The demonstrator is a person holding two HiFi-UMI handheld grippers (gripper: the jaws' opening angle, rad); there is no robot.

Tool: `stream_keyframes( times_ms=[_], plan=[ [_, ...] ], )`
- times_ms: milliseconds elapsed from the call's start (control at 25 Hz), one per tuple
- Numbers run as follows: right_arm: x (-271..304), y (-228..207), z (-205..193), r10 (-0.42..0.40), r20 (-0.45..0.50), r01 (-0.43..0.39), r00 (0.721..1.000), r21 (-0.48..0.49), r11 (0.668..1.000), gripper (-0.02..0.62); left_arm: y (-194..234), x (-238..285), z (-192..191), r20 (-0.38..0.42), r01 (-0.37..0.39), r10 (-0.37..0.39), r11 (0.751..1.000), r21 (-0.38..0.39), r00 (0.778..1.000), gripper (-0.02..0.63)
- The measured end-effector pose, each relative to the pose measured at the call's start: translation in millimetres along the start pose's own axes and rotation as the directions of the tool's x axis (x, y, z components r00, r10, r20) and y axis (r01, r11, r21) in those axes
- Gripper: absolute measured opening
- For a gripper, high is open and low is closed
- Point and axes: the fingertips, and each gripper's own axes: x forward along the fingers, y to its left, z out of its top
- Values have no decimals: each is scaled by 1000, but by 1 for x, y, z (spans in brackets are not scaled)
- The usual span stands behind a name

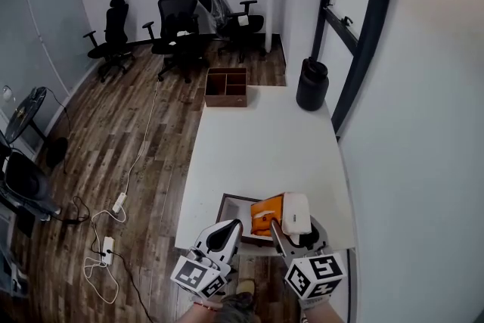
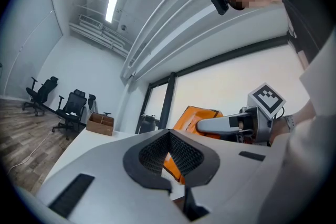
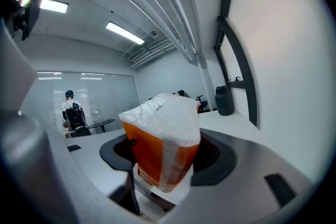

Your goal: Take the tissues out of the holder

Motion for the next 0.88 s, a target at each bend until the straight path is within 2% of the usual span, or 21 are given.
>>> stream_keyframes(
  times_ms=[280,880],
  plan=[
    [-9,4,19,5,34,-6,999,13,1000,275,-8,1,17,29,13,-13,1000,19,999,2],
    [-20,21,40,26,75,-23,997,-33,999,275,-18,0,40,66,28,-30,999,43,997,2]
  ],
)
